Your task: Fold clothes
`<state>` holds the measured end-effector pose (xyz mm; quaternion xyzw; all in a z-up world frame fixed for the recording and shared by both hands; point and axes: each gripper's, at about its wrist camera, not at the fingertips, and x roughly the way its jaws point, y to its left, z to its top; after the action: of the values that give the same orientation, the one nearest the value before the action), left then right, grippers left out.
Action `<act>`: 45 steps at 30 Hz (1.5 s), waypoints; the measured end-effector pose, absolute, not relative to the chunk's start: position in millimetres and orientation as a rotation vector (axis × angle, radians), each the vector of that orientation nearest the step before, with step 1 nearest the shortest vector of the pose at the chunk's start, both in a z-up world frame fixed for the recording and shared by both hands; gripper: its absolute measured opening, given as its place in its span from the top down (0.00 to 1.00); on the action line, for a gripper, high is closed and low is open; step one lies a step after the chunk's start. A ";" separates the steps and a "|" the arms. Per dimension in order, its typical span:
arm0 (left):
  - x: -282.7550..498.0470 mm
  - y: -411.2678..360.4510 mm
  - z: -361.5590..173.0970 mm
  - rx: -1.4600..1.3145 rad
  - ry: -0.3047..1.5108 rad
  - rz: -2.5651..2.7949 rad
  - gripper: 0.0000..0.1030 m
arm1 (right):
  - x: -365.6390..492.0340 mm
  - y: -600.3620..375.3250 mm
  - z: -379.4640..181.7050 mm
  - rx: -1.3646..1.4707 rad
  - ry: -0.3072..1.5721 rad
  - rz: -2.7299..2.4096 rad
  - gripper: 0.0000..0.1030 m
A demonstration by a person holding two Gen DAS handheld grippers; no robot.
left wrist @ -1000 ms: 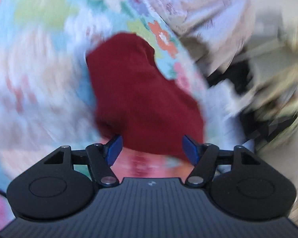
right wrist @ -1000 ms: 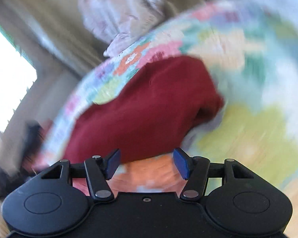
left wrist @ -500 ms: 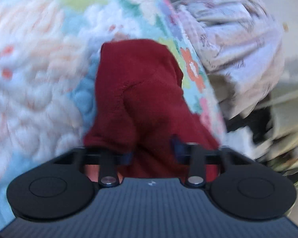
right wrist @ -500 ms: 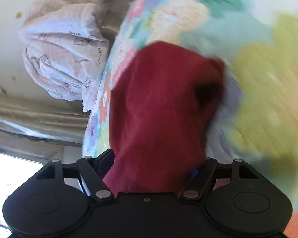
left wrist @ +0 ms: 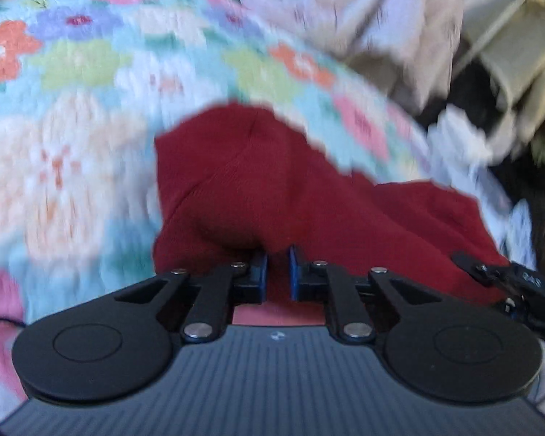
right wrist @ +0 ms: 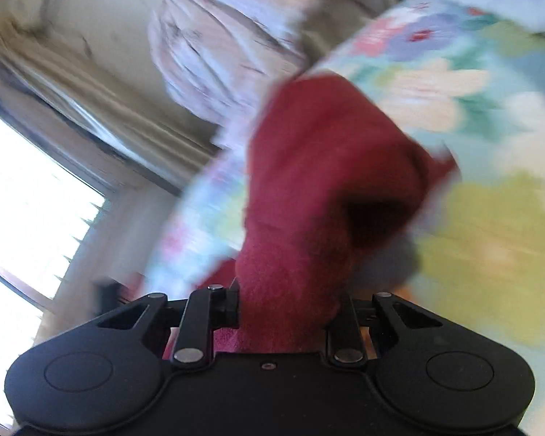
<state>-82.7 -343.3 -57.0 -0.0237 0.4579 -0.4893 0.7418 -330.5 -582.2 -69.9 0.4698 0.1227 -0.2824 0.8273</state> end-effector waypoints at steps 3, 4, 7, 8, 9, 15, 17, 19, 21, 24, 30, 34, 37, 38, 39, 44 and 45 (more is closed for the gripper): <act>-110.5 -339.3 -37.9 0.030 0.897 -1.085 0.89 | -350.2 -581.6 -91.7 1.073 0.249 -0.625 0.72; -117.3 -337.5 -27.8 0.035 0.861 -1.119 0.89 | -355.9 -582.1 -98.1 1.108 0.235 -0.623 0.72; -132.4 -338.1 -2.0 -0.024 0.801 -1.314 0.88 | -353.2 -580.0 -94.5 1.082 0.240 -0.622 0.72; -134.2 -343.4 0.3 -0.041 0.794 -1.341 0.88 | -353.0 -576.7 -91.8 1.053 0.248 -0.623 0.72; -135.5 -352.2 -0.6 -0.027 0.792 -1.356 0.88 | -352.3 -573.8 -89.0 1.025 0.254 -0.623 0.72; -128.6 -393.6 -53.8 -0.029 0.984 -1.340 0.88 | -366.7 -555.0 -89.1 0.929 0.267 -0.623 0.72; -124.5 -404.2 -74.8 -0.052 1.076 -1.325 0.88 | -360.8 -549.6 -83.7 0.847 0.305 -0.628 0.72; -121.3 -413.0 -91.1 -0.065 1.149 -1.310 0.87 | -343.6 -535.7 -73.8 0.650 0.391 -0.655 0.71; -123.8 -411.4 -78.5 -0.011 1.105 -1.306 0.87 | -331.6 -522.8 -64.4 0.513 0.417 -0.653 0.72; -121.6 -403.6 -59.5 0.028 1.044 -1.293 0.87 | -315.0 -514.7 -45.3 0.430 0.399 -0.610 0.72; -89.8 -371.3 -35.5 -0.037 0.993 -1.226 0.86 | -258.4 -505.0 -9.3 0.240 0.496 -0.552 0.72; -55.0 -343.5 -46.5 -0.139 1.027 -1.170 0.86 | -216.0 -489.2 -0.7 0.068 0.597 -0.510 0.71; -36.6 -320.8 -44.6 -0.251 0.977 -1.154 0.86 | -174.5 -461.1 -7.2 -0.130 0.694 -0.429 0.72; -32.0 -315.1 -42.1 -0.291 0.950 -1.152 0.86 | -161.1 -452.2 -10.7 -0.187 0.727 -0.399 0.72; -28.4 -310.7 -39.0 -0.320 0.925 -1.156 0.86 | -149.5 -446.4 -16.4 -0.211 0.753 -0.369 0.72; -28.8 -301.1 -28.1 -0.313 0.860 -1.253 0.79 | -124.8 -428.4 -34.7 -0.190 0.804 -0.300 0.71; -26.7 -298.8 -32.1 -0.327 0.879 -1.259 0.72 | -125.0 -425.8 -36.0 -0.186 0.804 -0.298 0.71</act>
<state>-26.7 -298.8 -32.1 -0.1472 0.3956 -0.5670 0.7074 -125.0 -425.8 -36.0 -0.0898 0.3892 -0.1445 0.9053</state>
